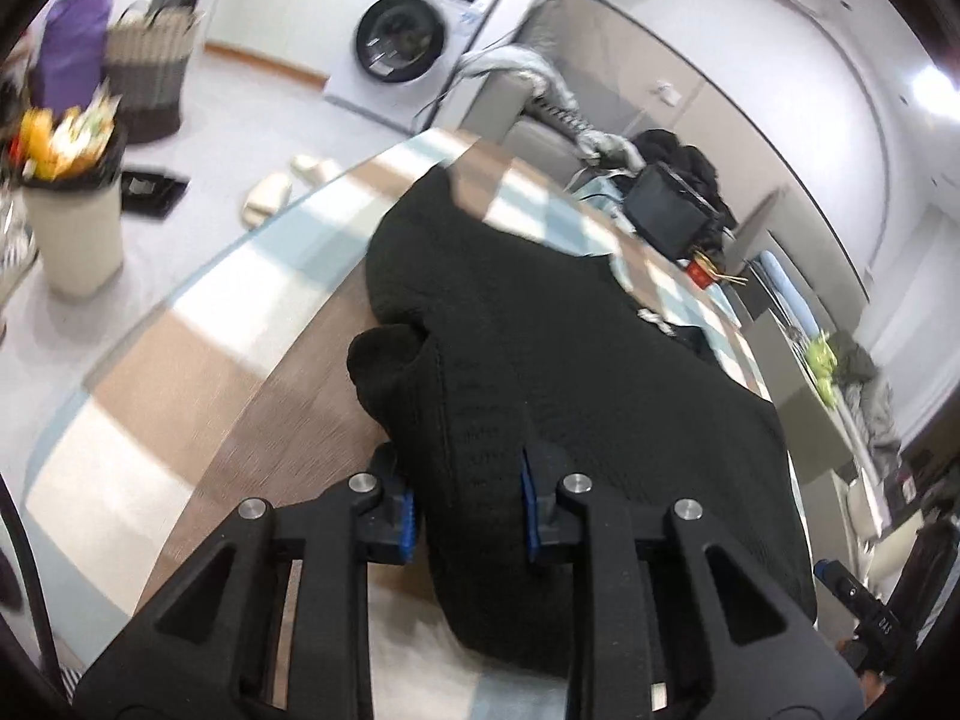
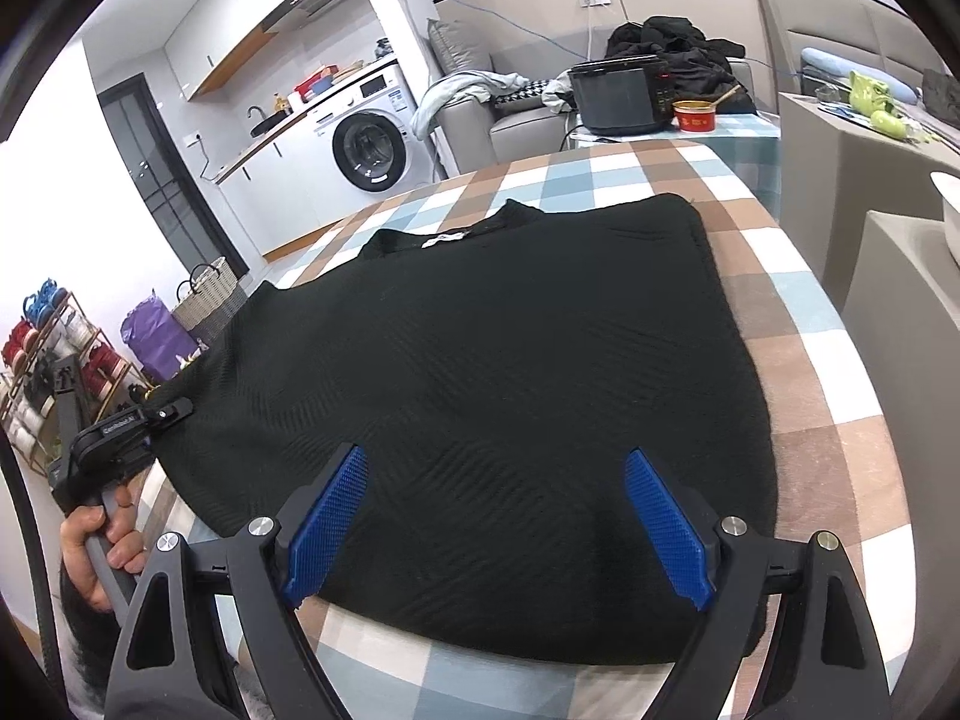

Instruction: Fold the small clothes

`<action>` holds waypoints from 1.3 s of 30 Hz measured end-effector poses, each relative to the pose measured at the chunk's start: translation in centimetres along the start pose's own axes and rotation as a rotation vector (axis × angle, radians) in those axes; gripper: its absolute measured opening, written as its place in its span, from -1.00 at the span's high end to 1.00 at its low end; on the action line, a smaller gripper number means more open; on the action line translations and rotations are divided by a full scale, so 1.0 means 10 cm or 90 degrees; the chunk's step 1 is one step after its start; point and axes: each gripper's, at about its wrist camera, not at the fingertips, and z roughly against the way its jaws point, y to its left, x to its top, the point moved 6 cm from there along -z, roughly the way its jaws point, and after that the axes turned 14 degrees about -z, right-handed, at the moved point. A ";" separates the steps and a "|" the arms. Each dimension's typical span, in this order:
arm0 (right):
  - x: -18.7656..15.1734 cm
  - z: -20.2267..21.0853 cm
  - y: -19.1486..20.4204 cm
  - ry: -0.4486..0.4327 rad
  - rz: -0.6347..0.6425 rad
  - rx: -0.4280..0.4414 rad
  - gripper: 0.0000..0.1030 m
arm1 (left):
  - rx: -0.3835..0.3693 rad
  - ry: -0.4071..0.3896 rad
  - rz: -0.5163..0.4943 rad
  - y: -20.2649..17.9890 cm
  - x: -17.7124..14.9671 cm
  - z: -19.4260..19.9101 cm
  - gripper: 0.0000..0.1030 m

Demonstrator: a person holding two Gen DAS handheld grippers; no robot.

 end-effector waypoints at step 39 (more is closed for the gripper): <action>0.00 -0.02 -0.22 0.091 -0.042 0.024 0.70 | -0.216 0.121 -0.361 -1.83 -0.48 -0.56 -0.35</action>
